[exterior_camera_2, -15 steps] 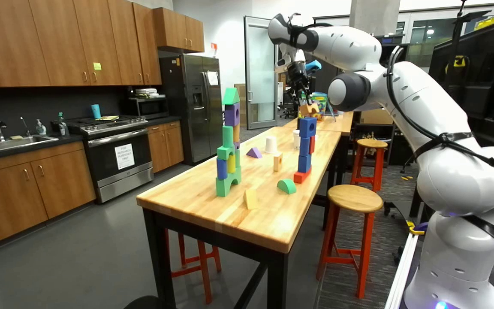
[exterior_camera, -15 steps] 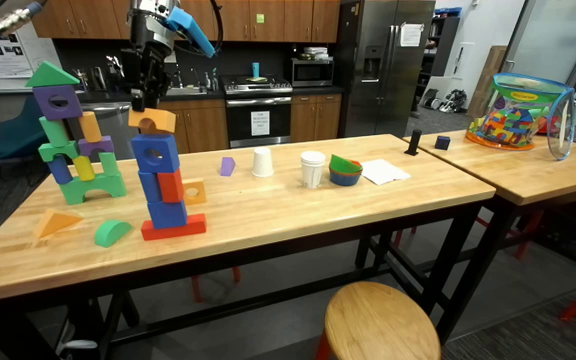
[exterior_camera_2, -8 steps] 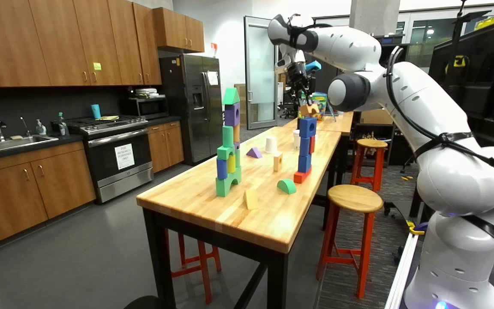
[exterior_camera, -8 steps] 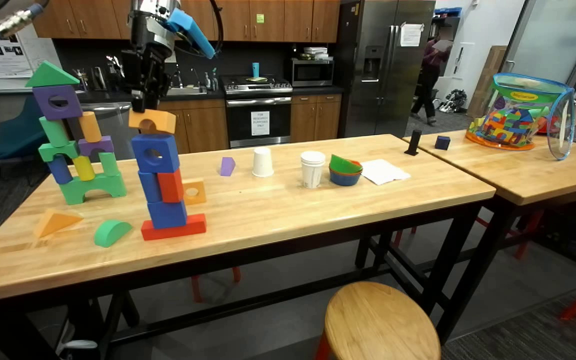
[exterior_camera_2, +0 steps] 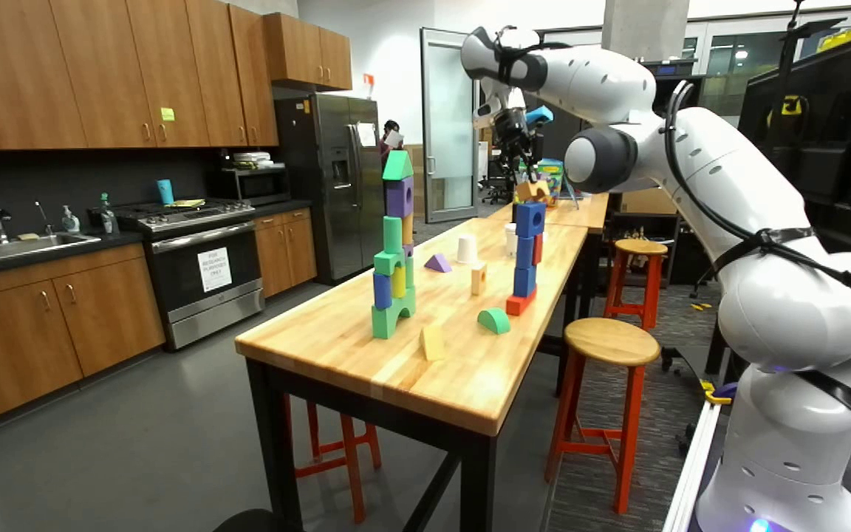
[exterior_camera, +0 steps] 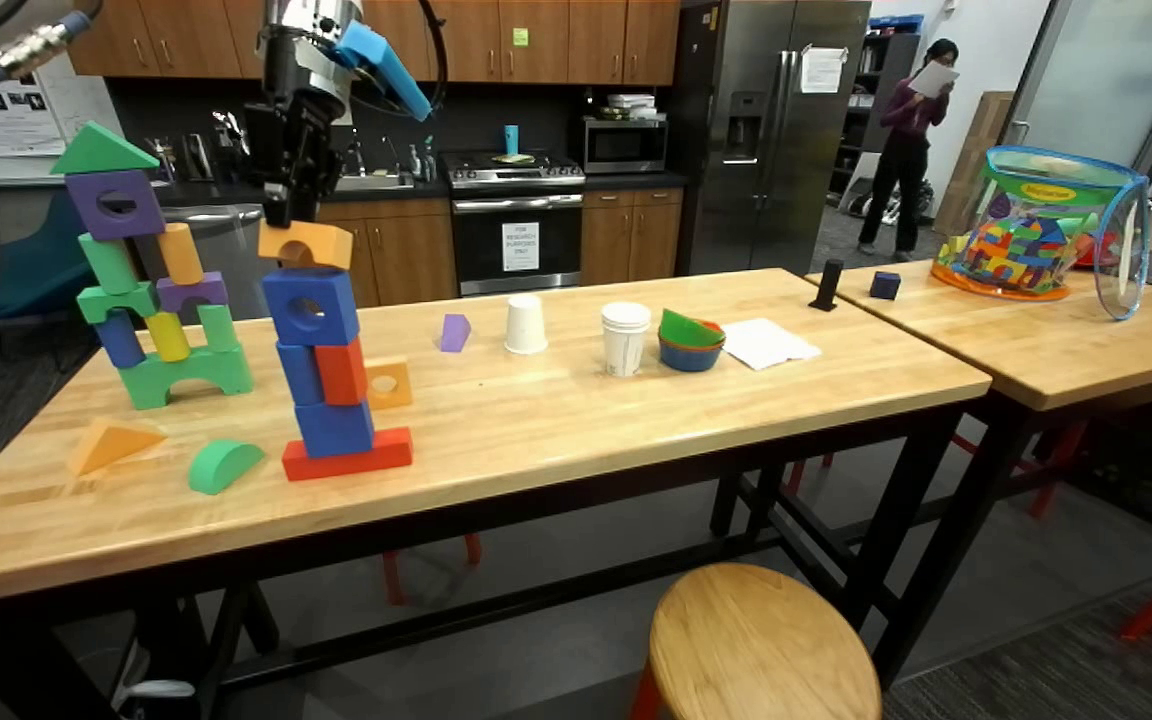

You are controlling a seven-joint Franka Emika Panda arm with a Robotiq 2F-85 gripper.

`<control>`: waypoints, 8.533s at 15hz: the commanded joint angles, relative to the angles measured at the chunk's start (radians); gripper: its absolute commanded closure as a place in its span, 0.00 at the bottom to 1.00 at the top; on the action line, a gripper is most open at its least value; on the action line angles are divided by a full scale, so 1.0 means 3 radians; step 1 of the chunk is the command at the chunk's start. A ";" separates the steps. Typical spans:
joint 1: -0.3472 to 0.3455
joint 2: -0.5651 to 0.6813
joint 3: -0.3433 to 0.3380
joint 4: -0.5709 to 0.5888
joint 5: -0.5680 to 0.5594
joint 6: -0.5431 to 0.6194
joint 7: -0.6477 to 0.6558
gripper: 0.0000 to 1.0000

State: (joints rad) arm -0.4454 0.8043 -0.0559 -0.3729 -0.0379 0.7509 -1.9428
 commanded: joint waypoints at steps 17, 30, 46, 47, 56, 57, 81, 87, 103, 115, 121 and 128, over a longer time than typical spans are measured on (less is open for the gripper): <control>0.0021 -0.0008 0.0005 0.0029 -0.0017 -0.0017 0.0033 0.85; 0.0031 -0.0045 0.0000 -0.0011 -0.0031 0.0019 0.0027 0.85; 0.0054 -0.0070 0.0001 -0.0031 -0.0031 0.0059 0.0030 0.85; 0.0054 -0.0069 0.0000 -0.0032 -0.0030 0.0059 0.0032 0.85; 0.0019 0.0030 0.0013 0.0032 -0.0008 0.0016 0.0006 0.55; 0.0016 0.0083 0.0013 0.0115 -0.0008 -0.0024 0.0005 0.49; 0.0025 0.0048 0.0022 0.0074 -0.0004 0.0005 -0.0013 0.00; 0.0039 -0.0177 -0.0001 0.0029 -0.0016 0.0093 0.0054 0.00; -0.0631 -0.0857 0.0145 0.0016 0.0768 -0.0146 0.1266 0.00; -0.0872 -0.0720 0.0395 0.0015 0.1532 -0.0172 0.2287 0.00; -0.1062 -0.0512 0.0697 0.0060 0.2133 0.0240 0.3714 0.00; -0.1060 -0.0474 0.0797 0.0016 0.2203 0.0961 0.4170 0.00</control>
State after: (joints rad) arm -0.7585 0.6618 0.1646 -0.3681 0.6367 1.0387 -0.6945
